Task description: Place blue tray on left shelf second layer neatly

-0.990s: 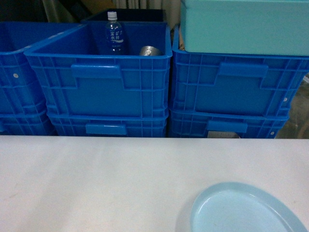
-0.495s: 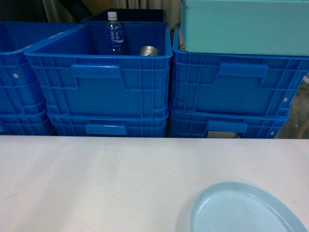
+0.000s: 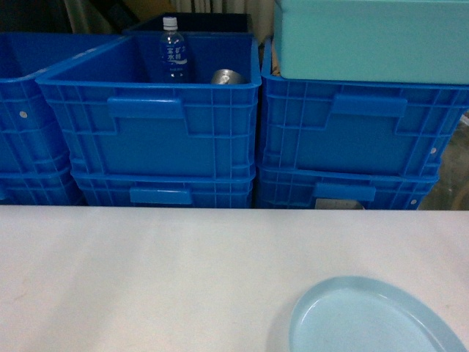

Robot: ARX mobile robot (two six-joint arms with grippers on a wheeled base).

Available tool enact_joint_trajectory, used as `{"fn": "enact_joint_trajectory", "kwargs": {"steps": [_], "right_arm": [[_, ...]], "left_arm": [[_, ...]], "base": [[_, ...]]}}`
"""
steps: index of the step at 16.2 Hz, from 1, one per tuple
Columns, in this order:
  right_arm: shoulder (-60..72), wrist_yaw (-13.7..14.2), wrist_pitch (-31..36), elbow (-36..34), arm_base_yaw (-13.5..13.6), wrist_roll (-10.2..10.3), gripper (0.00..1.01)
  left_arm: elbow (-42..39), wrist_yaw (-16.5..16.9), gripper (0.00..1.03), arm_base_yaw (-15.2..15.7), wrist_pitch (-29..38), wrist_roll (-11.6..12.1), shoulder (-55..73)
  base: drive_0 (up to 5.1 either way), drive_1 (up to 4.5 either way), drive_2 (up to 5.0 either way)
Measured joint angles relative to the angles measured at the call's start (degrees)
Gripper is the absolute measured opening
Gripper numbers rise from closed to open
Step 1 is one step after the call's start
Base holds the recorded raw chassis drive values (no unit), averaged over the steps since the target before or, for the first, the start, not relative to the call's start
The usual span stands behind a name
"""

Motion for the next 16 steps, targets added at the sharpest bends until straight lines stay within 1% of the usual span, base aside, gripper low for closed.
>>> {"fn": "enact_joint_trajectory", "kwargs": {"steps": [1,3,4,6,7,9,10,12,14,16], "right_arm": [[1.66,1.55,-0.59,0.0,1.01,-0.98,0.98],[3.65,3.21,1.51,0.02,1.31,-2.73,0.98],[5.9,5.14,3.37,0.02,1.38,-3.3,0.98],[9.16,8.17,6.93,0.0,2.1,-3.17,0.98],[10.12,8.9,7.96,0.0,2.19,-2.95,0.98],[12.39,10.12,9.97,-0.35,3.32,-2.25,0.98],[13.79,10.38,11.43,-1.01,4.17,-1.49,0.98],[17.22,12.07,15.52,-2.4,6.16,0.57,0.98],[20.48,14.21,18.67,-3.1,7.8,2.14,0.98],[22.97,14.84,21.11,-3.69,8.98,3.5,0.98]], "left_arm": [[0.0,0.0,0.98,0.0,0.0,0.0,0.0],[0.0,-0.02,0.98,0.0,0.0,0.0,0.0],[0.0,0.0,0.98,0.0,0.0,0.0,0.0],[0.0,0.0,0.98,0.0,0.0,-0.02,0.0],[0.0,0.0,0.98,0.0,0.0,0.0,0.0],[0.0,0.0,0.98,0.0,0.0,0.0,0.0],[0.0,0.0,0.98,0.0,0.0,0.0,0.0],[0.0,0.0,0.98,0.0,0.0,0.0,0.0],[0.0,0.0,0.98,0.0,0.0,0.0,0.0],[0.0,0.0,0.98,0.0,0.0,0.0,0.0]], "base": [[0.0,0.0,0.0],[0.0,0.0,0.0],[0.0,0.0,0.0],[0.0,0.0,0.0],[0.0,0.0,0.0],[0.0,0.0,0.0],[0.0,0.0,0.0],[0.0,0.0,0.0],[0.0,0.0,0.0],[0.0,0.0,0.0]]}}
